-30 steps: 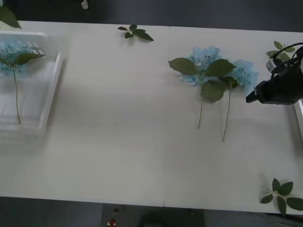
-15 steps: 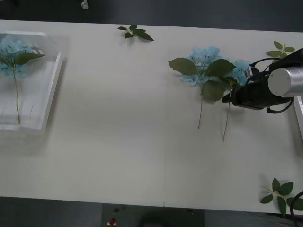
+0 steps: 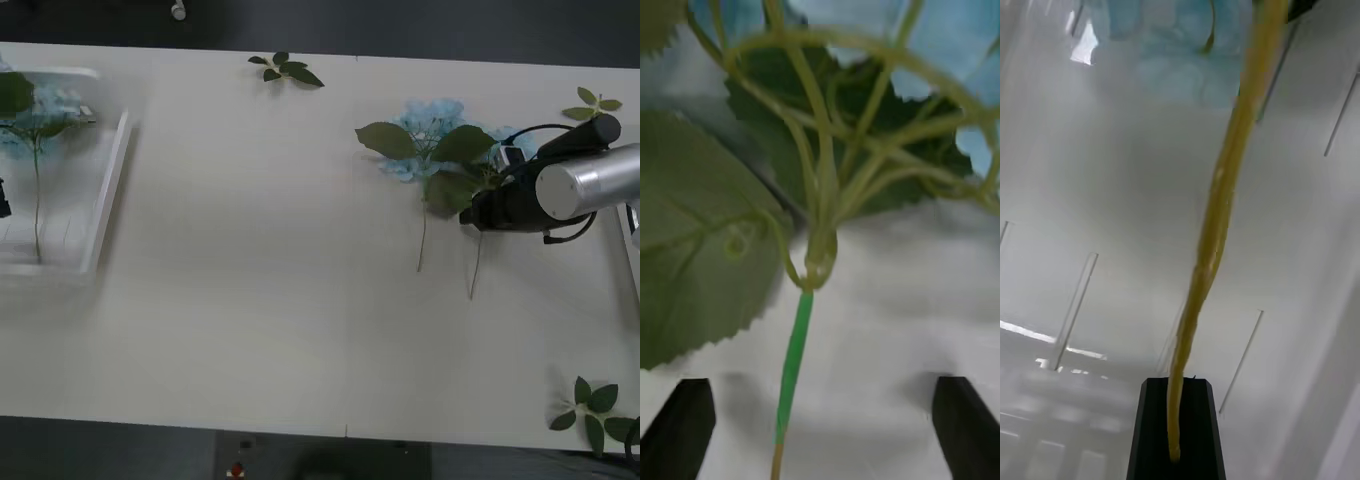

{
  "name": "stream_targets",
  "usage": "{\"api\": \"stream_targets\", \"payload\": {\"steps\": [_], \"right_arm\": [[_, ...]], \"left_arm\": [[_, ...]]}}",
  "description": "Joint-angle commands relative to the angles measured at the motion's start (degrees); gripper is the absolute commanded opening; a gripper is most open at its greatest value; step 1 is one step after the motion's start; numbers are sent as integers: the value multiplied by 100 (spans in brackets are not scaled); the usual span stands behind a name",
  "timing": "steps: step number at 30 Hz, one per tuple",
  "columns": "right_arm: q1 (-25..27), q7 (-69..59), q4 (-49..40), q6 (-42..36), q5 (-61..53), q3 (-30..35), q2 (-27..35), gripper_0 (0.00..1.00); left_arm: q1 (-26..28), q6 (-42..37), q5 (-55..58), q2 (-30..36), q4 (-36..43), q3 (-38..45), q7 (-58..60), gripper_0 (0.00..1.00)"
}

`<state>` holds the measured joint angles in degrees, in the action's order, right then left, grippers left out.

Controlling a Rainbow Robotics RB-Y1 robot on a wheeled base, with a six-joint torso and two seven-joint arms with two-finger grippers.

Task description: Put the red flowers into the right box and the blue flowers into the left box

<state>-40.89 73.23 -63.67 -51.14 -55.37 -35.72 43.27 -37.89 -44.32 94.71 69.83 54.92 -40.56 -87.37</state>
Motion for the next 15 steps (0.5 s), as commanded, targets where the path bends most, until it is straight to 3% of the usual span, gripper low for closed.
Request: {"api": "stream_targets", "payload": {"steps": [1,3,5,7,15], "right_arm": [[-77,-81,22,25,97,101,-196,0],[-112,-63,22,16,123,101,-205,0],[-173,-54,31,-125,140,101,-196,0],[-279,-54,22,-388,158,101,-196,0],[-639,-28,4,-1241,184,101,6,0]], "left_arm": [[-157,28,-49,57,-86,75,211,0],[-157,28,-49,22,-122,75,211,5],[-157,37,-49,13,-130,75,211,69],[-149,28,-31,4,-139,83,203,89],[-149,28,-14,13,-148,75,185,92]]}}
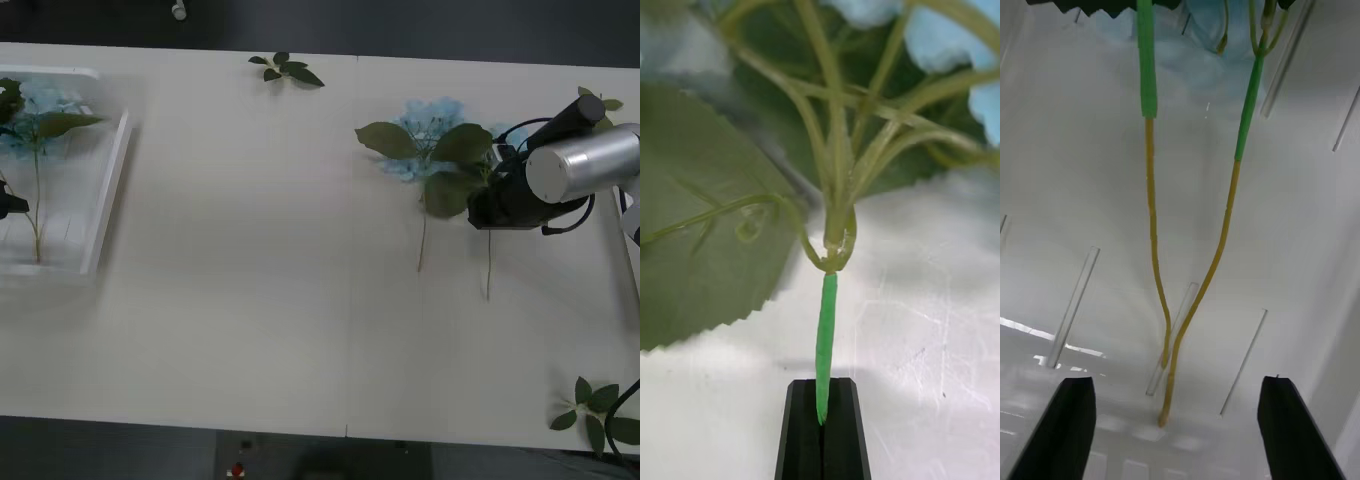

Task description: Put the red flowers into the right box and the blue flowers into the left box

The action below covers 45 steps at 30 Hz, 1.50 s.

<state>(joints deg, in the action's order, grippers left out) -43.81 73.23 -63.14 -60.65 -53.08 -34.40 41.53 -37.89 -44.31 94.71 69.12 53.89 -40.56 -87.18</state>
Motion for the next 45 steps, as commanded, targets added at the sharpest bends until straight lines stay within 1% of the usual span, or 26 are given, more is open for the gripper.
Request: {"api": "stream_targets", "payload": {"steps": [1,5,7,8,9,11,16,17,20,22,23,25,27,30,31,33,34,38,40,41,42,43,44,45], "right_arm": [[-383,-19,-67,-378,-62,-32,224,0],[-523,25,-252,-721,-238,38,488,0],[-734,60,-445,-1169,-607,170,795,0],[-910,77,-568,-1503,-836,267,989,0],[-1007,86,-621,-1679,-950,319,1094,0],[-1385,139,-805,-2320,-1469,583,1533,0],[-2053,262,-1280,-3393,-2673,1023,2535,0],[-2105,271,-1342,-3533,-2796,1084,2632,0],[-2141,719,-1728,-4280,-3569,1743,3072,0],[-2017,1325,-1807,-4570,-4132,2183,3239,0],[-1850,1694,-1790,-4544,-4606,2473,3318,0],[-1376,2090,-1684,-4060,-5670,2851,3520,0],[-919,2468,-1676,-3480,-6637,2921,3731,0],[-233,3452,-1887,-2575,-7849,2921,3933,0],[-110,3558,-1974,-2391,-8025,2921,3942,0],[312,3971,-2423,-1547,-8482,2921,3959,0],[417,4067,-2572,-1310,-8517,2921,3959,0],[1226,4525,-3838,519,-8377,2789,3863,0],[1481,4551,-4462,1573,-8192,2517,3748,0],[1560,4560,-4848,2320,-7981,2235,3660,0],[1568,4542,-5112,2900,-7805,1963,3599,0],[1489,4525,-5367,3577,-7612,1532,3502,0],[1331,4525,-5516,4078,-7454,1067,3432,0],[1138,4525,-5560,4377,-7340,653,3370,0]], "left_arm": [[-149,19,-22,84,-45,75,158,91],[-201,-254,-22,198,-28,136,-9,91],[-219,-684,57,313,-19,382,-396,92],[-228,-983,136,357,-28,584,-633,91],[-219,-1142,171,374,-45,681,-765,92],[-219,-1713,276,400,-89,1085,-1257,91],[-219,-2565,487,269,-98,1947,-2567,91],[-219,-2653,567,233,-98,2043,-2760,91],[-201,-3066,1217,-39,-107,2465,-3780,92],[-184,-3242,1788,-206,-116,2535,-4228,92],[-184,-3339,2228,-303,-116,2535,-4527,91],[-184,-3506,2887,-522,-116,2535,-4984,91],[-192,-3620,3317,-725,-107,2535,-5327,91],[-184,-3761,3994,-1208,-63,2544,-5951,92],[-184,-3778,4082,-1296,-45,2535,-6047,91],[-192,-3822,4293,-1586,86,2535,-6311,92],[-192,-3822,4337,-1665,130,2535,-6372,92],[-184,-3840,4539,-2201,394,2579,-6504,91],[-192,-3840,4530,-2456,499,2632,-6539,91],[-192,-3822,4530,-2632,561,2667,-6548,92],[-184,-3805,4522,-2772,596,2694,-6566,92],[-192,-3752,4486,-2939,658,2702,-6575,91],[-192,-3673,4425,-3089,746,2702,-6592,91],[-184,-3585,4346,-3194,816,2702,-6601,91]]}}
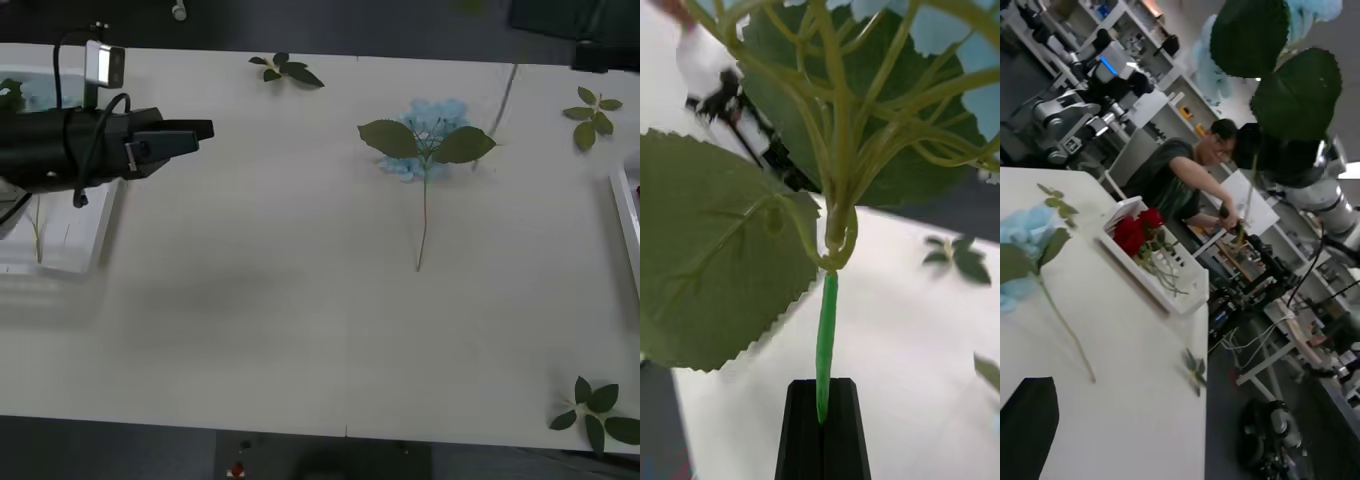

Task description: Put the red flowers into the right box and the blue flowers into the left box

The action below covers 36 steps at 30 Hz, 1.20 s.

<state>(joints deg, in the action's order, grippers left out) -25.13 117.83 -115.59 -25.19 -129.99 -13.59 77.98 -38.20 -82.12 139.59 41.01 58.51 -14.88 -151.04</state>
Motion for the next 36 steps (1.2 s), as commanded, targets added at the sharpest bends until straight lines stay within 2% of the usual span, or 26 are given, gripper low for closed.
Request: {"api": "stream_targets", "payload": {"steps": [1,9,13,28,36], "right_arm": [[-932,56,-315,981,422,-1744,-328,0],[-2936,21,247,1939,141,-4266,-820,0],[-3481,21,563,2405,9,-4864,-1180,0],[-3648,-6,1073,2484,-150,-4890,-1927,0],[-3736,3,1187,2484,-220,-4890,-2085,0]], "left_arm": [[-153,258,-231,-471,415,135,-215,91],[-161,698,-934,-1113,749,126,-206,91],[-161,689,-1215,-1121,802,100,-180,91],[-161,944,-1180,-1183,846,-463,-268,92],[-170,1559,-1145,-1236,1057,-937,-347,92]]}}
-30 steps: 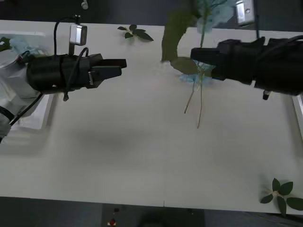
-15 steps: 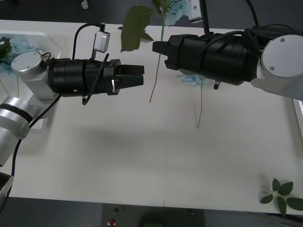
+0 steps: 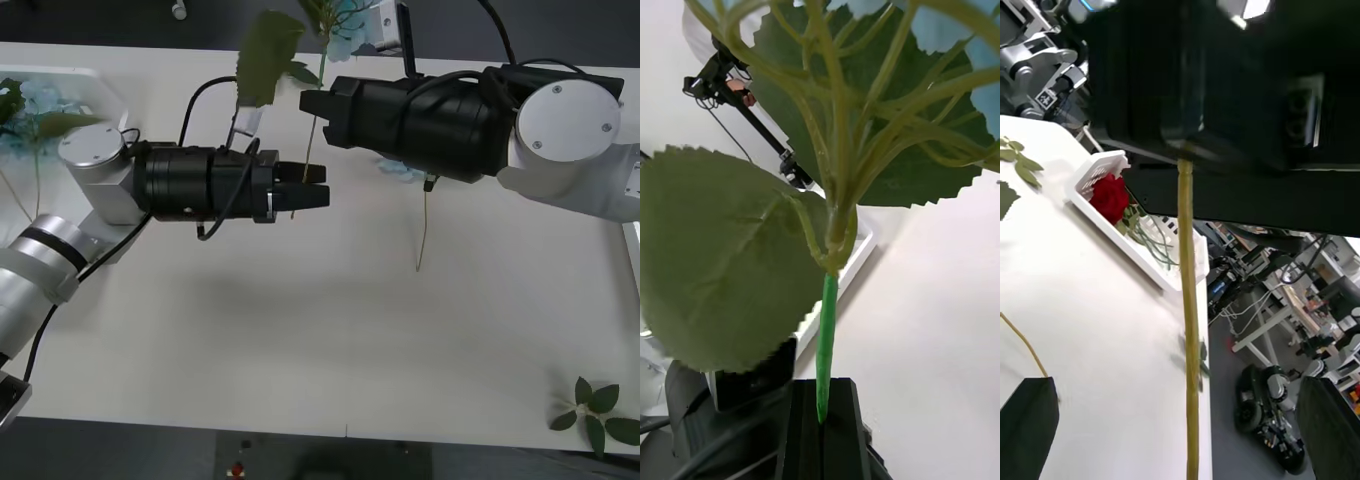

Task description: Put the red flowers into the right box and the blue flowers into the left box

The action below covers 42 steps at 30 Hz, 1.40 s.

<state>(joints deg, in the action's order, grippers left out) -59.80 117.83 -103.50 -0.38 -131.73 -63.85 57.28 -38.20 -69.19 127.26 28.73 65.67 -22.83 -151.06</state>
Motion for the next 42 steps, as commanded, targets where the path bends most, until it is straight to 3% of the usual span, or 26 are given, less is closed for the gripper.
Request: {"api": "stream_targets", "payload": {"steps": [1,9,10,11,12,27,28,29,31,32,42], "right_arm": [[-269,3,-21,3,-45,136,-15,0],[-269,-14,-3,-41,-81,101,-42,0],[-269,-14,-3,-50,-89,101,-42,0],[-269,-14,-3,-50,-89,101,-42,0],[-269,-14,-3,-50,-89,101,-42,0],[-269,-14,-3,-50,-89,101,-42,3],[-269,-14,-3,-50,-89,101,-42,7],[-269,-14,-3,-50,-89,101,-42,24],[-269,-14,-3,-50,-89,101,-42,81],[-269,-14,-3,-50,-89,101,-42,100],[-269,-14,-3,-50,-89,101,-42,100]], "left_arm": [[-170,327,106,-7,368,-178,-345,92],[-170,424,141,-86,429,-240,-363,91],[-170,424,141,-95,429,-240,-372,79],[-170,424,141,-95,429,-240,-380,58],[-161,424,141,-104,429,-240,-394,2],[-161,432,237,-104,482,-231,-394,0],[-161,432,237,-104,482,-240,-394,0],[-161,432,246,-104,482,-240,-394,0],[-161,432,246,-104,482,-231,-394,0],[-161,432,255,-104,482,-231,-394,0],[-161,424,273,-104,482,-240,-394,0]]}}
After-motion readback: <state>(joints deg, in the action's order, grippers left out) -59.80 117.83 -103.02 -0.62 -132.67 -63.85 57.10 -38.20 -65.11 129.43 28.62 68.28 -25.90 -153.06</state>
